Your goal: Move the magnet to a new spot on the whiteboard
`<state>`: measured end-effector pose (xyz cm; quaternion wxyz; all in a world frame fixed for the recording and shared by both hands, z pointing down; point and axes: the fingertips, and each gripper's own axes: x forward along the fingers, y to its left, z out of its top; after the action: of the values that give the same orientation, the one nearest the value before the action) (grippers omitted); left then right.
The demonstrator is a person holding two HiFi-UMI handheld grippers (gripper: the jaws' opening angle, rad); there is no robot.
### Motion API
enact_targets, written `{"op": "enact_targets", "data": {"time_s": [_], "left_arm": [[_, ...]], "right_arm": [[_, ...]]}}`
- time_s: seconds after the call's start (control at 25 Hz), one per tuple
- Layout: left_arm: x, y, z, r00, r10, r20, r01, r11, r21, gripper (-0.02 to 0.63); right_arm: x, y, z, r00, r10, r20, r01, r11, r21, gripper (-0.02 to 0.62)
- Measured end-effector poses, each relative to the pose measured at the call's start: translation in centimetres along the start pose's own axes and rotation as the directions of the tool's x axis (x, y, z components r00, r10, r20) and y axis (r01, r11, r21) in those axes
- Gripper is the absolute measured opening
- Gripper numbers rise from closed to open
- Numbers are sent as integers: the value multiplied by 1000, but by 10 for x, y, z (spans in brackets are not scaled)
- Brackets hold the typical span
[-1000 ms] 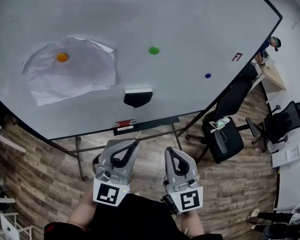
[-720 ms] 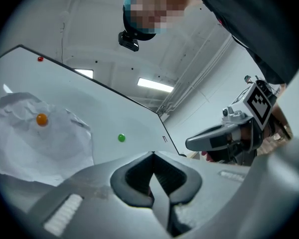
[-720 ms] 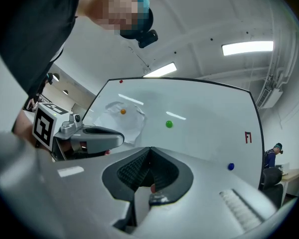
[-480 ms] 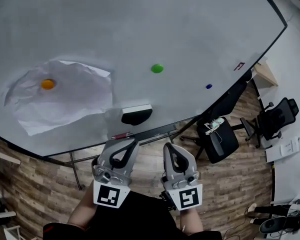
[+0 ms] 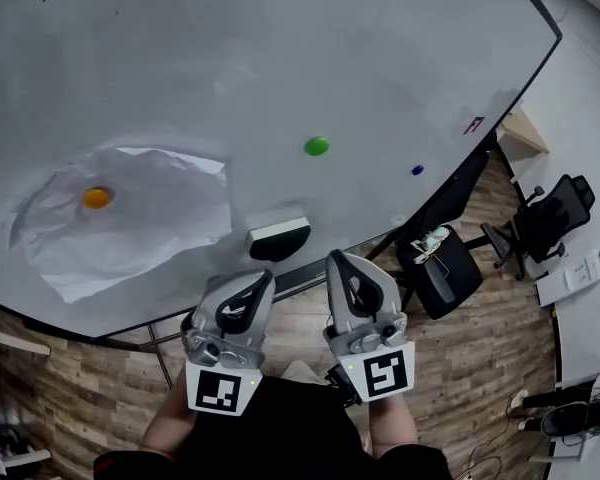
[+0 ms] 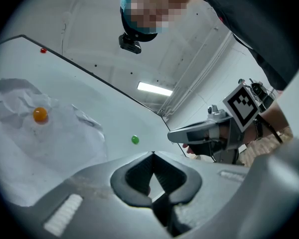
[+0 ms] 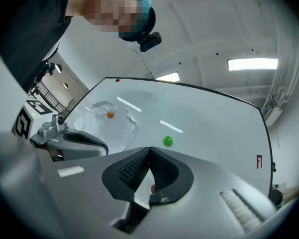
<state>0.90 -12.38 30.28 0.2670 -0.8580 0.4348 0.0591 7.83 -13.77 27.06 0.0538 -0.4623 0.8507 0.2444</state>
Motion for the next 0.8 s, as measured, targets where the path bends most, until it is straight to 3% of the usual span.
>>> {"op": "enact_targets", "data": {"time_s": [0.24, 0.48, 0.56, 0.8], "left_arm": [[3, 4, -7, 1000, -19, -5, 19, 1000, 1, -5], [6, 6, -11, 1000, -13, -8, 13, 1000, -1, -5], [8, 6, -11, 1000, -16, -6, 16, 1000, 2, -5], [14, 12, -16, 1000, -9, -12, 9, 1000, 2, -5]], "right_arm": [[31, -17, 11, 1000, 2, 8, -1, 993, -117, 3], [58, -33, 14, 1000, -9, 3, 9, 990, -144, 9], [66, -35, 13, 1000, -2, -9, 1, 988, -156, 53], [89, -41, 10, 1000, 0, -24, -4, 984, -178, 91]]}}
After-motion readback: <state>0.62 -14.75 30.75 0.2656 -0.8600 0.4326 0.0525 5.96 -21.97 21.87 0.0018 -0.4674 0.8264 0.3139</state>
